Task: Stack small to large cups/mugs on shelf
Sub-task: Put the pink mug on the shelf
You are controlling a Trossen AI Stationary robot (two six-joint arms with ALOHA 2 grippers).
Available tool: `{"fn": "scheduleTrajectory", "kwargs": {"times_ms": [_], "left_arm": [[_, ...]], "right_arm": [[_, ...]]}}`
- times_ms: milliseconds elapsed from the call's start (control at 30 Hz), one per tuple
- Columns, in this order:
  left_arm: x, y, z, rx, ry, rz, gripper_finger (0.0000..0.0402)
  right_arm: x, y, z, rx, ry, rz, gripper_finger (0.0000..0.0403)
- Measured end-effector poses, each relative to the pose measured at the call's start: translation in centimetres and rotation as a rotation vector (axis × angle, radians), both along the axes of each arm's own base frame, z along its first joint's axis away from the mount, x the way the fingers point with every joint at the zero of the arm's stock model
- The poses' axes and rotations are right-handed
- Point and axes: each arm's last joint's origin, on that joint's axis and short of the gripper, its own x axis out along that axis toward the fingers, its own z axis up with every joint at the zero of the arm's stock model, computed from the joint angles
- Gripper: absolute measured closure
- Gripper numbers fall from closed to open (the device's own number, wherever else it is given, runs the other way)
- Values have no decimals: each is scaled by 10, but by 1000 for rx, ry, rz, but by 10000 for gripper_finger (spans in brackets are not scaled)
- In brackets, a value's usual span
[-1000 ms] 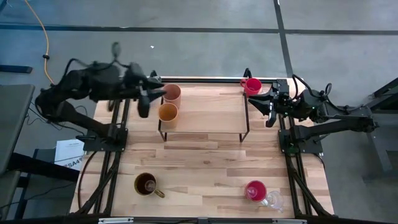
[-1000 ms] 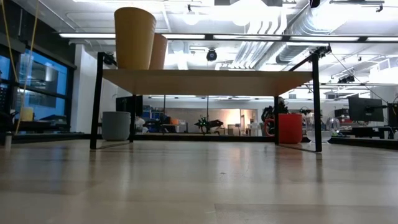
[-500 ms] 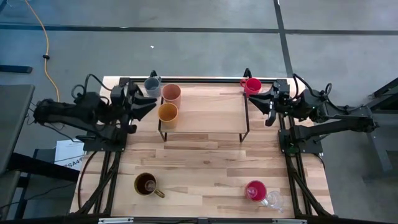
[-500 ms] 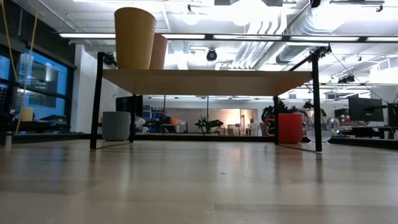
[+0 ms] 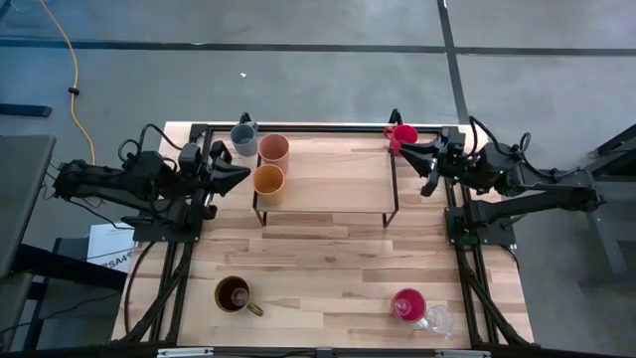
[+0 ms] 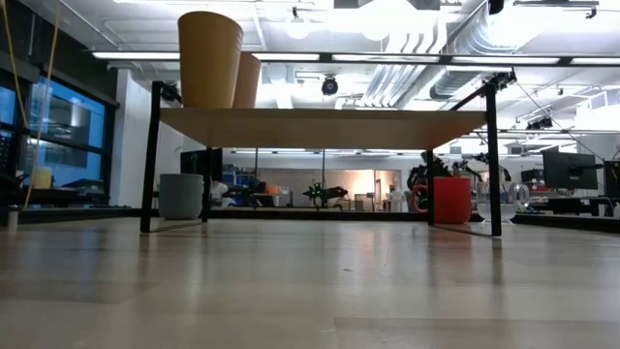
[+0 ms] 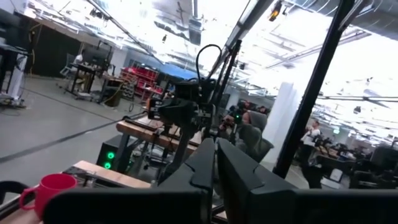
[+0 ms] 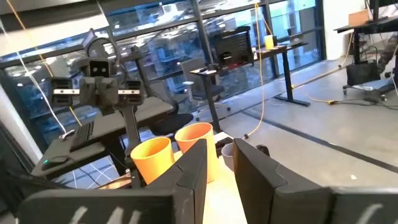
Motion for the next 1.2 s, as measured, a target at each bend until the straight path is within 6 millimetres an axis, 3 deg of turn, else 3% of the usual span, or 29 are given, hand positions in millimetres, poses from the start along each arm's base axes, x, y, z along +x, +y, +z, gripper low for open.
{"fn": "scheduleTrajectory", "kwargs": {"times_ms": [567, 967, 1200], "left_arm": [[0, 1, -1, -13, 12, 30, 387], [-1, 3, 0, -51, -3, 98, 397], [-1, 3, 0, -49, -3, 99, 399]], "right_arm": [[0, 1, 0, -24, 8, 36, 334], [-2, -2, 2, 60, -45, -77, 334], [-2, -2, 4, 20, -46, -85, 334]]}}
